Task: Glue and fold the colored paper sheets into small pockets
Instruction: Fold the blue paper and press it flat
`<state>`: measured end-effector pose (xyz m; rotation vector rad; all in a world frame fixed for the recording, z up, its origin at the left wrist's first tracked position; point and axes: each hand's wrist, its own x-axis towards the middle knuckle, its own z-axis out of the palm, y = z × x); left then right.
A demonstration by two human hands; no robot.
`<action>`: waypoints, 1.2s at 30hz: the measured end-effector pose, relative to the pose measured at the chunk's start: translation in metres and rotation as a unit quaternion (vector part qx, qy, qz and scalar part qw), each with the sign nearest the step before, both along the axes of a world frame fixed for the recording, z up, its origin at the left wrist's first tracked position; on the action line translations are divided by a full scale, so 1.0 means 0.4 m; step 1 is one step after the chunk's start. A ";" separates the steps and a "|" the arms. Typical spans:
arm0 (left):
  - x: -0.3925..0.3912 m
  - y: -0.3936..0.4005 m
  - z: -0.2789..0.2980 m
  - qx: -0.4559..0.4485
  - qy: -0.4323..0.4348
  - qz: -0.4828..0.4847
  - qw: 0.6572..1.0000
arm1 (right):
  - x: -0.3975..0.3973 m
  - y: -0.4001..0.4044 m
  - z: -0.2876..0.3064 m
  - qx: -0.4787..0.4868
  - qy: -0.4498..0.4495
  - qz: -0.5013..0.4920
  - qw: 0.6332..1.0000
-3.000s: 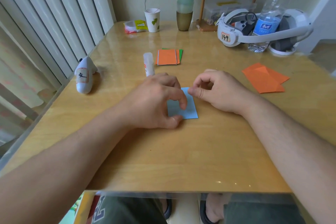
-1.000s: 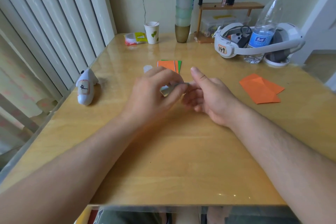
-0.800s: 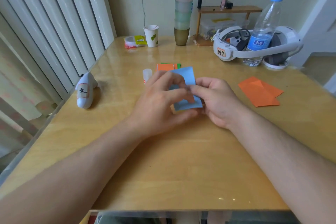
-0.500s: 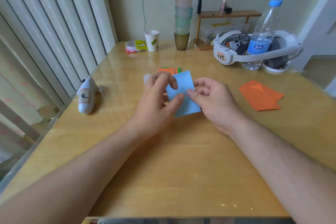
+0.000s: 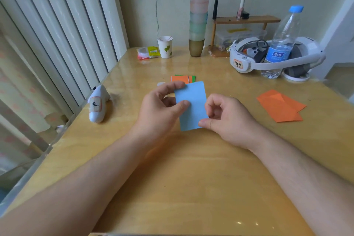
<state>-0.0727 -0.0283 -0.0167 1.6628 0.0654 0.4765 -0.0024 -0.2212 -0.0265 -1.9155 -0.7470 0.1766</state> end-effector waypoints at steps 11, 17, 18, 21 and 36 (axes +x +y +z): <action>0.008 -0.005 -0.006 -0.050 0.011 -0.021 0.998 | -0.006 0.020 0.032 0.225 0.149 -0.052 0.962; 0.006 -0.024 -0.010 -0.083 0.054 -0.067 0.993 | 0.002 0.021 0.035 0.243 0.255 -0.063 0.934; 0.007 -0.024 -0.013 -0.081 0.057 -0.065 0.993 | 0.003 0.020 0.033 0.244 0.259 -0.061 0.933; 0.009 -0.022 -0.024 -0.072 0.055 -0.069 0.993 | 0.002 0.021 0.028 0.238 0.258 -0.053 0.935; 0.009 -0.026 -0.022 -0.051 0.066 -0.060 0.995 | 0.006 0.023 0.016 0.188 0.172 -0.077 0.964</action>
